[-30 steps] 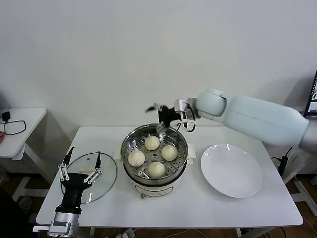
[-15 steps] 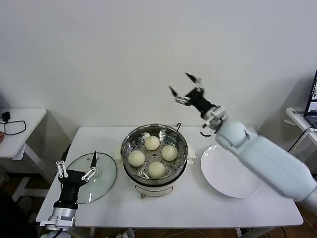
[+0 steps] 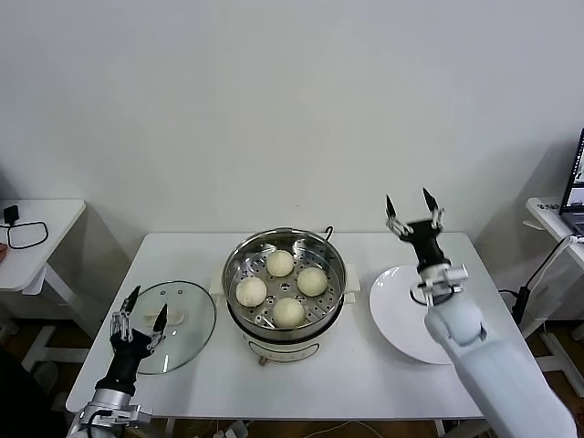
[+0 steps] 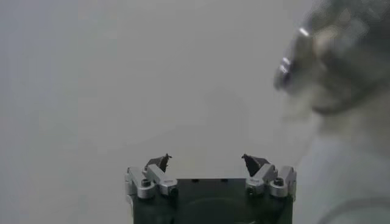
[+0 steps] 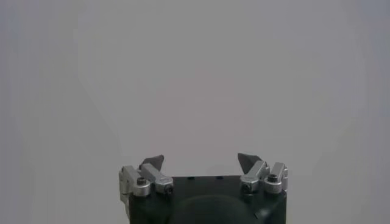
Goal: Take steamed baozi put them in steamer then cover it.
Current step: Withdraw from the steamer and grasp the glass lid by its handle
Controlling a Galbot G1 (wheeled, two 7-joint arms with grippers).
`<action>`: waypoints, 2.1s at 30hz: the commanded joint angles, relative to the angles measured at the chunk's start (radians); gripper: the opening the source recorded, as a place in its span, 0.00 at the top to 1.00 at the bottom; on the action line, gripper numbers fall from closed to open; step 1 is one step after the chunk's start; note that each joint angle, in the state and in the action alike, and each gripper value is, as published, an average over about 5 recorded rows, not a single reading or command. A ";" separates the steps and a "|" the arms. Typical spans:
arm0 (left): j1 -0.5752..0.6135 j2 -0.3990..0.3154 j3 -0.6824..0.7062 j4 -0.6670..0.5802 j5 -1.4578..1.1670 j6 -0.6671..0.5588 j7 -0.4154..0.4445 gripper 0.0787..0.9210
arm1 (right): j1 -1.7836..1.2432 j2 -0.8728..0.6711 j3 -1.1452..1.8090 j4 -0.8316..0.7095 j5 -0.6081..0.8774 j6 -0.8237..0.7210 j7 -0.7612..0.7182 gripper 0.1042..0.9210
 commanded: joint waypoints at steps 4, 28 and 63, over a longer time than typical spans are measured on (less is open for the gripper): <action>-0.064 -0.014 0.018 0.214 0.407 0.041 -0.079 0.12 | -0.258 0.141 0.195 0.000 -0.097 0.029 -0.002 0.12; -0.253 -0.009 0.052 0.416 0.462 0.072 -0.095 0.12 | -0.301 0.183 0.221 -0.014 -0.132 0.042 -0.025 0.12; -0.371 -0.028 0.079 0.512 0.448 0.084 -0.050 0.33 | -0.329 0.194 0.252 0.002 -0.171 0.055 -0.031 0.12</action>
